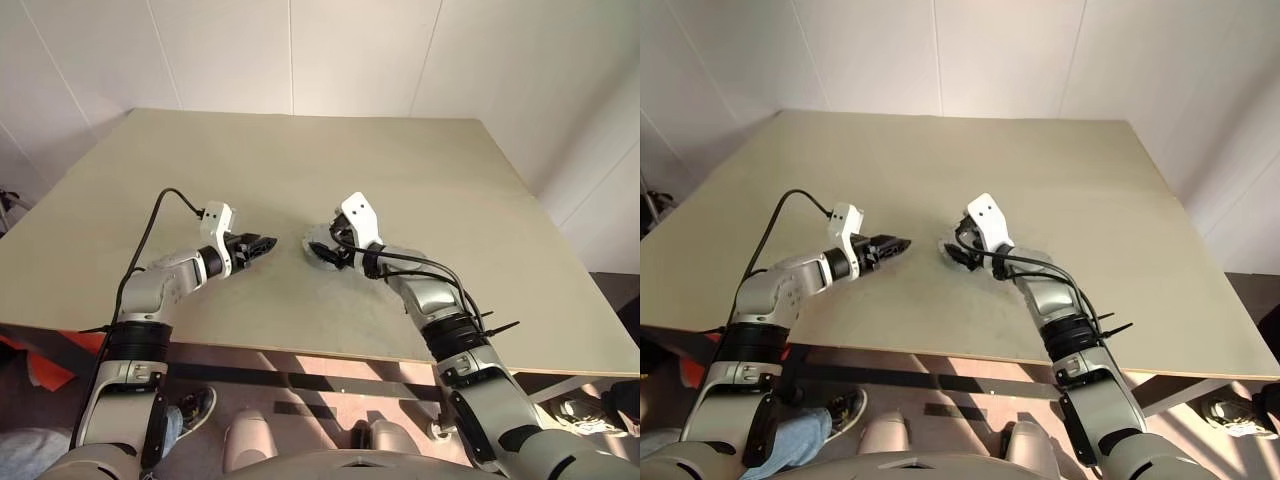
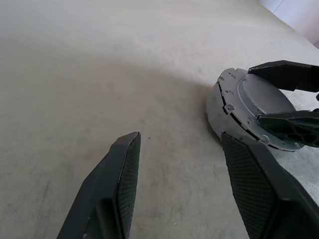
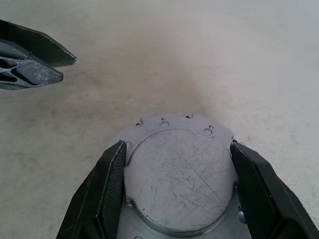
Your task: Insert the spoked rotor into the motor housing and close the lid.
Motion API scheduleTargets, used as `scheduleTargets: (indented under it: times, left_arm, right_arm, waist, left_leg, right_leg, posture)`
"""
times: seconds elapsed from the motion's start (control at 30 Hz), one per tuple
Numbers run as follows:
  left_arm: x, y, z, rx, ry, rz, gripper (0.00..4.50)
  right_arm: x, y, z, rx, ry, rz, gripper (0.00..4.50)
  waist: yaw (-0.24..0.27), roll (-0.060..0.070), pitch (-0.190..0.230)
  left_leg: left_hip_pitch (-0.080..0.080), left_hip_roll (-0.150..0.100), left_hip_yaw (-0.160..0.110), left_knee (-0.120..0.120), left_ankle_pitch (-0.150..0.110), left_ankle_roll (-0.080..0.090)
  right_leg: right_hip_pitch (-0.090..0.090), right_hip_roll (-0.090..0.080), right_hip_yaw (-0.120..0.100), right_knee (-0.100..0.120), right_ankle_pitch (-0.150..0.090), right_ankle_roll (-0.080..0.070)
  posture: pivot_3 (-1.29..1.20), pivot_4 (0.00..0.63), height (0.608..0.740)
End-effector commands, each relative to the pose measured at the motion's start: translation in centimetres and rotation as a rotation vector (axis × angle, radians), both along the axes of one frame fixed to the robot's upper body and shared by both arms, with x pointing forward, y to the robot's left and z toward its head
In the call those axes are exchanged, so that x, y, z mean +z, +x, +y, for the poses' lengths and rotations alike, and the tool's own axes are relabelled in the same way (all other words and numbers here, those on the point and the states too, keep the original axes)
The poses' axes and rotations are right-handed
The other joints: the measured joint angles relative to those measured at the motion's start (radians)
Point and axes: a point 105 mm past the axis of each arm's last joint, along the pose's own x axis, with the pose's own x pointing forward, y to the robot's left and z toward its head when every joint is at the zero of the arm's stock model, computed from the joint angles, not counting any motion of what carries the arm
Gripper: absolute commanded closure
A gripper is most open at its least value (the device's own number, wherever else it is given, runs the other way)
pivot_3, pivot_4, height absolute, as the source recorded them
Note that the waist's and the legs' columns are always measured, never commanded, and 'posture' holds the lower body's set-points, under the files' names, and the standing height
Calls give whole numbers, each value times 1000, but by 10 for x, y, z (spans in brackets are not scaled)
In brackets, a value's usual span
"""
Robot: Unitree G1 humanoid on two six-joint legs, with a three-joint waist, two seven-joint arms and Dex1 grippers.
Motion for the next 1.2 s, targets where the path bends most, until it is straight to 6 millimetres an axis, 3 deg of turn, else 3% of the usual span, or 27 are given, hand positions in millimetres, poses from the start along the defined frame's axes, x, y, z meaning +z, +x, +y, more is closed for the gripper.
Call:
scheduleTargets:
  times: [0.03,0.2,0.53,0.9,1.2]
  left_arm:
    - [14,2,-2,-12,-3,-50,1750]
    - [14,2,-4,-16,-3,-50,1750]
    - [14,2,-5,-21,-3,-49,1750]
    - [13,3,-6,-19,-4,-46,1750]
    - [13,4,-6,-19,-3,-48,1750]
  right_arm:
    - [-36,0,-26,-84,-133,69,1315]
    - [-37,0,-29,-90,-132,66,1315]
    - [-20,-3,-16,-48,55,150,1315]
    - [3,-16,3,89,137,54,1315]
    - [6,-7,-4,35,121,5,1315]
  waist:
    - [0,0,0]
    - [2,0,0]
    - [1,-1,0]
    - [-1,-1,0]
    - [-1,0,0]
  left_leg:
    - [1,0,0,0,0,0]
    - [1,-1,0,0,0,0]
    - [-1,-1,-1,0,0,0]
    - [-7,0,0,-3,-1,2]
    - [-7,0,0,-3,-2,2]
  right_leg:
    - [1,0,0,0,0,0]
    - [3,-1,0,-2,0,1]
    - [2,-1,0,-2,-1,1]
    - [-6,1,0,-3,3,-7]
    - [-7,1,0,-2,2,-7]
  posture:
    - [0,0,740]
    - [0,0,740]
    - [0,0,740]
    - [0,0,740]
    - [0,0,740]
